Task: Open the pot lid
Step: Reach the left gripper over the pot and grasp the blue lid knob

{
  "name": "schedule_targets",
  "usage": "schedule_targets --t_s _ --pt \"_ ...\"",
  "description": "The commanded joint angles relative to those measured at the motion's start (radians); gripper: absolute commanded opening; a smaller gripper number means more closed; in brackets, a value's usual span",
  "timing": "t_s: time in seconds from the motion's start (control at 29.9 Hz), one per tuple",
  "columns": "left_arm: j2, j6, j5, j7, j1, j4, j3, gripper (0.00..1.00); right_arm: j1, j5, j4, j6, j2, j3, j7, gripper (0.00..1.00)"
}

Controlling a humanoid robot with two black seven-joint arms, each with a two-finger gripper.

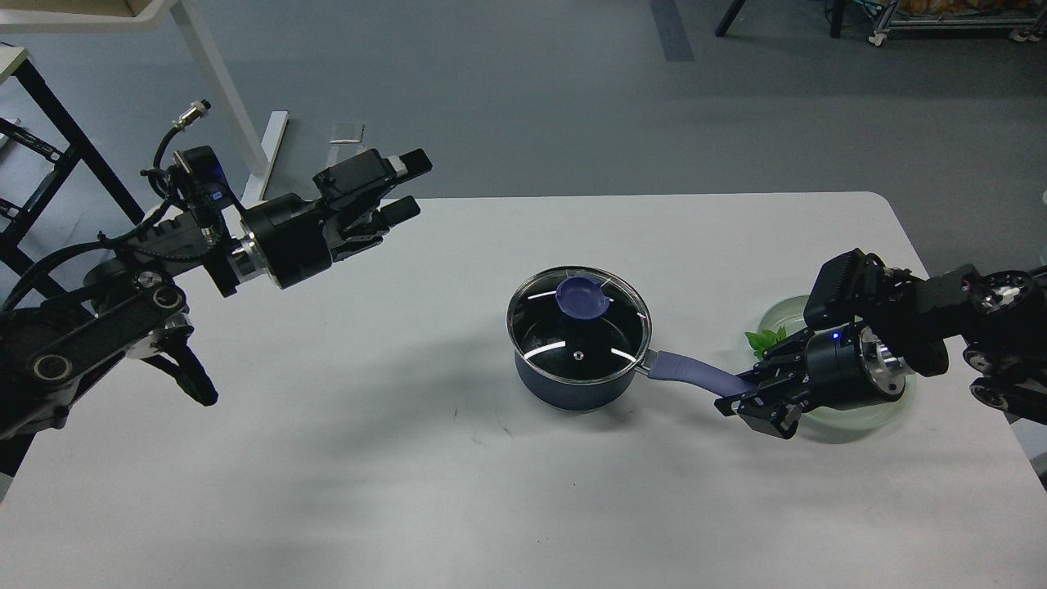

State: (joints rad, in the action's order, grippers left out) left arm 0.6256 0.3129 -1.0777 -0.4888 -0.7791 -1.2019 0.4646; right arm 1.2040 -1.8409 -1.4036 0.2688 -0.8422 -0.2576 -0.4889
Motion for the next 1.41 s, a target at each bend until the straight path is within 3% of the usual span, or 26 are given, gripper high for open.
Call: schedule_targets --t_s 0.0,0.17,0.43,0.8,1.37 --pt "-0.015 -0.055 -0.195 0.0 -0.046 -0.03 -0.01 0.99 0.0 0.0 0.0 -0.003 0.002 0.001 0.0 0.32" --pt "-0.065 -0.123 -0.549 0.0 -0.124 -0.041 -0.044 0.99 -0.001 0.003 0.0 -0.003 0.003 0.001 0.0 0.32" --pt "-0.185 -0.304 -0.792 0.0 -0.249 -0.016 -0.308 0.99 -0.001 0.005 0.0 -0.003 0.003 0.0 0.0 0.33" --pt "-0.394 -0.371 -0.936 0.0 -0.284 0.199 -0.336 0.99 -0.001 0.005 0.0 -0.003 0.0 -0.002 0.0 0.33" --pt "-0.471 -0.41 -0.964 0.0 -0.264 0.351 -0.376 0.99 -0.003 0.008 -0.001 -0.003 0.0 0.0 0.0 0.34"
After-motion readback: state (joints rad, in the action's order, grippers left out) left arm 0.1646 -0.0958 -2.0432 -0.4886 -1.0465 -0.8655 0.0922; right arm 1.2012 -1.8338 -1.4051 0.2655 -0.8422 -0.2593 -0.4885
